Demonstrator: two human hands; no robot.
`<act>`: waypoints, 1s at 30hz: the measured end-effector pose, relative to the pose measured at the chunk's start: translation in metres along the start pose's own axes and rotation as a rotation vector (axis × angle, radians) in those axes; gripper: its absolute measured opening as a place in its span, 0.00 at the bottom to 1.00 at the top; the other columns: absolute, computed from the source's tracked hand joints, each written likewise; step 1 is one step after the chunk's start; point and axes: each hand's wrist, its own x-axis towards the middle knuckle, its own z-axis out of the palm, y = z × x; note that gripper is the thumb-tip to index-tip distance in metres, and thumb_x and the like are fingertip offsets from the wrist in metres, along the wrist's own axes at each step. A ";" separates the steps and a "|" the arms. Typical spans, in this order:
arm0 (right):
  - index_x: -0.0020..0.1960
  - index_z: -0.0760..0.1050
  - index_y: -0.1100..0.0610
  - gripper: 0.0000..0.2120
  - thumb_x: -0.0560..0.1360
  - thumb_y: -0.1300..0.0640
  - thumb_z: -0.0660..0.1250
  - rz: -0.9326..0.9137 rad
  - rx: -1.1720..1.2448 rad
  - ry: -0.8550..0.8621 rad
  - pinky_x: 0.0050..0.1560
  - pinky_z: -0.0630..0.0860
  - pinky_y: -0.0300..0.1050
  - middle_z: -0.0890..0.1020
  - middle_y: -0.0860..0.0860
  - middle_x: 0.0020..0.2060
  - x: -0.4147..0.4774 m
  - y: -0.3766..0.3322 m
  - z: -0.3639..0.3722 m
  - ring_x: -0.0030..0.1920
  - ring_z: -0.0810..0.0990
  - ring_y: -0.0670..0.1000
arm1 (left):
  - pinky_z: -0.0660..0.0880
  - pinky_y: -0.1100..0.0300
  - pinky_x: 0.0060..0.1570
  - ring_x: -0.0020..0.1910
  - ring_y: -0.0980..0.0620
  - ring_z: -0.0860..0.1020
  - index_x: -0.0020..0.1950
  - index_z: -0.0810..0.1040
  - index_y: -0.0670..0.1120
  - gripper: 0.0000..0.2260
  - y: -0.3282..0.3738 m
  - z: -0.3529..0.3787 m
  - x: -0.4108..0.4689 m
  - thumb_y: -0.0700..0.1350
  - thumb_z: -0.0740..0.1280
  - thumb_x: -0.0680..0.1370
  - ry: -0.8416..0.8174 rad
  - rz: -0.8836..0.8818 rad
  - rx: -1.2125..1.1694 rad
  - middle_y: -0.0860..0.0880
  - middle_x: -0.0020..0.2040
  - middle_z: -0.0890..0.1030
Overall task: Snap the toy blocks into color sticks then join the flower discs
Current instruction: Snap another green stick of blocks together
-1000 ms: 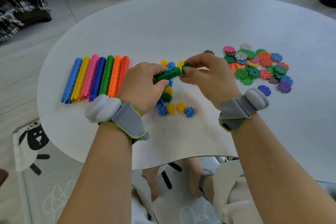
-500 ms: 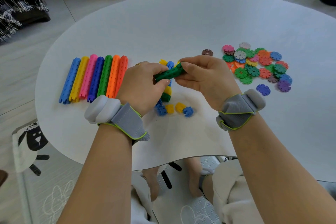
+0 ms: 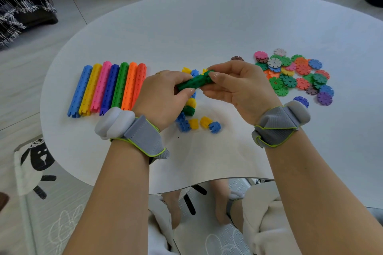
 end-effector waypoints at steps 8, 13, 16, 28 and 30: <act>0.48 0.77 0.63 0.03 0.77 0.66 0.65 -0.001 -0.007 0.044 0.43 0.81 0.44 0.83 0.61 0.43 0.002 0.001 0.003 0.43 0.85 0.58 | 0.71 0.56 0.53 0.45 0.52 0.74 0.58 0.80 0.49 0.12 0.001 0.002 0.001 0.44 0.68 0.74 0.072 0.013 0.036 0.52 0.45 0.75; 0.48 0.77 0.64 0.03 0.77 0.66 0.64 0.026 0.064 0.029 0.43 0.81 0.43 0.83 0.61 0.43 0.002 0.000 0.002 0.43 0.85 0.57 | 0.69 0.58 0.52 0.45 0.52 0.73 0.57 0.81 0.48 0.12 0.002 0.002 0.000 0.44 0.68 0.74 0.115 0.027 0.040 0.51 0.44 0.74; 0.49 0.77 0.65 0.03 0.77 0.67 0.64 0.042 0.075 0.022 0.42 0.81 0.42 0.83 0.61 0.44 0.001 -0.001 0.002 0.42 0.85 0.57 | 0.68 0.59 0.51 0.48 0.51 0.74 0.57 0.81 0.49 0.12 0.001 0.001 0.000 0.44 0.69 0.74 0.121 0.023 0.048 0.50 0.44 0.74; 0.47 0.76 0.64 0.04 0.77 0.69 0.63 0.058 0.162 -0.019 0.41 0.81 0.42 0.84 0.58 0.38 0.001 -0.003 -0.001 0.39 0.85 0.55 | 0.64 0.65 0.44 0.42 0.55 0.70 0.54 0.82 0.48 0.10 -0.001 0.003 0.002 0.46 0.69 0.73 0.156 0.065 0.028 0.52 0.38 0.72; 0.48 0.76 0.64 0.04 0.77 0.68 0.63 0.060 0.160 -0.022 0.40 0.81 0.41 0.84 0.59 0.39 0.001 -0.003 -0.002 0.39 0.85 0.54 | 0.64 0.65 0.43 0.41 0.54 0.70 0.54 0.82 0.49 0.11 -0.002 0.002 0.002 0.47 0.69 0.73 0.144 0.075 0.025 0.55 0.36 0.70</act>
